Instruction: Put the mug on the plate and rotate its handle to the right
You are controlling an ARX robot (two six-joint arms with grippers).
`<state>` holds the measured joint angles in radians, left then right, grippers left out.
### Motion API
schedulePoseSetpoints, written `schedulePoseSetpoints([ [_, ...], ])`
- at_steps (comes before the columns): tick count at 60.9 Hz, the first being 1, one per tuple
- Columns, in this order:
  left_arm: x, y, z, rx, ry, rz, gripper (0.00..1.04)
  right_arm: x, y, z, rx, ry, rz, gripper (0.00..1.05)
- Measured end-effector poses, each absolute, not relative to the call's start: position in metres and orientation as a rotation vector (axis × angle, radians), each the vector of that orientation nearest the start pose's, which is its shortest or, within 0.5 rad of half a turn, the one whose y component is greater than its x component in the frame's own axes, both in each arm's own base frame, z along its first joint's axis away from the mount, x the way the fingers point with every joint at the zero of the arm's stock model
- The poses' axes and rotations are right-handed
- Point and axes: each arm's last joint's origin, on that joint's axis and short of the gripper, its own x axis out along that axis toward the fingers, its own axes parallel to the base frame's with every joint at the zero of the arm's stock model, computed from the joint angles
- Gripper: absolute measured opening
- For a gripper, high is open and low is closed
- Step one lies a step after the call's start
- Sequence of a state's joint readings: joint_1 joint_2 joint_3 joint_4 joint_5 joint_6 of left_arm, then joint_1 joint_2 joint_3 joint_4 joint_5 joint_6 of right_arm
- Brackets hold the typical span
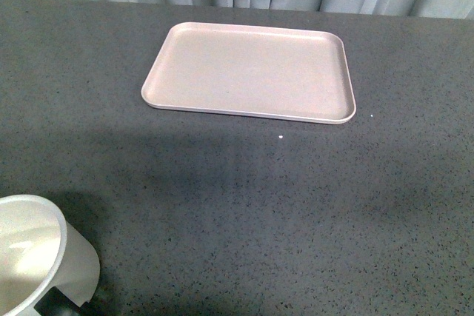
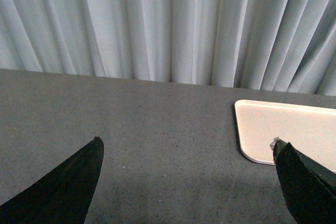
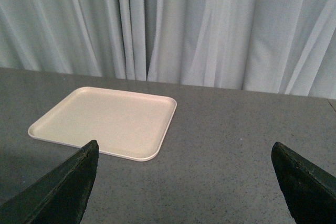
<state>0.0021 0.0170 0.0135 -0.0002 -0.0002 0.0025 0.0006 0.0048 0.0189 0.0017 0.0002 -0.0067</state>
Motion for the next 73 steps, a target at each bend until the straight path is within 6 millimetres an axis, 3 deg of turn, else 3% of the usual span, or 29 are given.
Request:
schedulePoseSetpoints([
  [31, 0.098, 0.000, 0.167, 0.002, 0.004, 0.003, 0.95, 0.097, 0.000, 0.170, -0.007, -0.015, 0.001, 0.96],
  [34, 0.098, 0.000, 0.167, -0.053, 0.214, 0.112, 0.95, 0.097, 0.000, 0.170, -0.007, -0.015, 0.000, 0.95],
  [37, 0.107, 0.004, 0.170, -0.063, 0.433, 0.195, 0.95, 0.097, 0.000, 0.170, -0.007, -0.015, 0.001, 0.96],
  [39, 0.116, 0.007, 0.173, -0.069, 0.466, 0.216, 0.95, 0.097, 0.000, 0.170, -0.007, -0.015, 0.001, 0.96],
  [53, 0.158, 0.025, 0.181, -0.018, 0.534, 0.191, 0.95, 0.097, 0.000, 0.170, -0.007, -0.015, 0.001, 0.95],
  [73, 0.174, 0.028, 0.172, 0.098, 0.627, 0.049, 0.95, 0.097, 0.000, 0.170, -0.007, -0.015, 0.001, 0.96],
])
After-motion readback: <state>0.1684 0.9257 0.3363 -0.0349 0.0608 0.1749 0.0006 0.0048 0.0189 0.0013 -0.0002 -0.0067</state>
